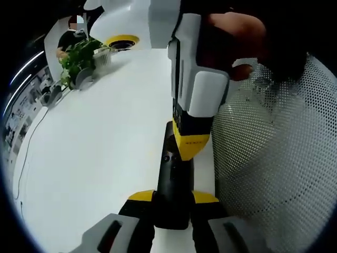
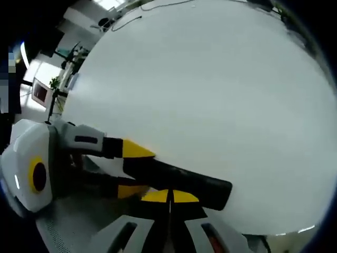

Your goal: Press the specified remote control buttons in sequence, fully releasing each button before pressing the next.

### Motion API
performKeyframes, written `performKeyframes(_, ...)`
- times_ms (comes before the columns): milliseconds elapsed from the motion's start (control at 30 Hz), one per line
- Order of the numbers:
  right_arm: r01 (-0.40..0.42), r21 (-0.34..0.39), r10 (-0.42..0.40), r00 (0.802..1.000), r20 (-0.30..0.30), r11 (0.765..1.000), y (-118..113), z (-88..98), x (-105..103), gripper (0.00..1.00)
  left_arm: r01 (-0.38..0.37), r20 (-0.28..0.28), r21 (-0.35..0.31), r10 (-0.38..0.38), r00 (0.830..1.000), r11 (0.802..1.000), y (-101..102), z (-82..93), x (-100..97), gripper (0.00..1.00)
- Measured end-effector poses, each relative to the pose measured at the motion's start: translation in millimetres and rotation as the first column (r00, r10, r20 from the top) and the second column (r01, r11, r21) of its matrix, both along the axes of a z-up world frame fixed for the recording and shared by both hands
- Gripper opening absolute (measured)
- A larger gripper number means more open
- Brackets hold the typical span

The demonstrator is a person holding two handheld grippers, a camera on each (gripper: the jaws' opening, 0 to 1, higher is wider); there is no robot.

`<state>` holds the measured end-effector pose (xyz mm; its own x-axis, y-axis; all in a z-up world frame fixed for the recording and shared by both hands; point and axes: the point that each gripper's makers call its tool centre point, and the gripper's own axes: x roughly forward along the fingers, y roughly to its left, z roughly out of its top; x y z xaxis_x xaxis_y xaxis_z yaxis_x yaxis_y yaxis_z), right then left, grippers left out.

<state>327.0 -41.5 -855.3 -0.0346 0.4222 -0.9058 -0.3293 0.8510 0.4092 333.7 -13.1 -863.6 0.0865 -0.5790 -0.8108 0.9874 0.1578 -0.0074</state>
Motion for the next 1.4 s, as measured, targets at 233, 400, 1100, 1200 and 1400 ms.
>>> performKeyframes(233,-0.005,0.002,0.005,1.0,-0.01,1.0,1.1,-1.1,-2.9,0.0,0.002,0.0,-0.003,-0.002,1.0,1.0,0.0,-0.1,-0.4,0.25)
performKeyframes(400,-0.037,-0.011,0.037,0.999,-0.006,0.999,1.7,-2.4,-5.2,0.0,0.004,0.0,-0.005,-0.004,1.0,1.0,-0.3,0.0,-0.8,0.26)
performKeyframes(1100,0.025,0.019,-0.024,0.998,-0.051,1.0,-0.1,-2.3,-5.2,0.0,0.007,0.002,-0.018,-0.007,1.0,1.0,-0.3,0.6,-1.2,0.26)
performKeyframes(1200,0.04,0.038,-0.039,0.999,-0.038,0.998,2.2,2.2,-2.7,0.0,0.006,0.002,-0.017,-0.006,1.0,1.0,-0.6,0.7,-1.2,0.26)
performKeyframes(1400,0.085,0.088,-0.084,0.996,-0.016,0.992,6.4,6.3,5.3,0.0,0.006,0.003,-0.017,-0.006,1.0,1.0,-0.6,0.6,-1.1,0.26)
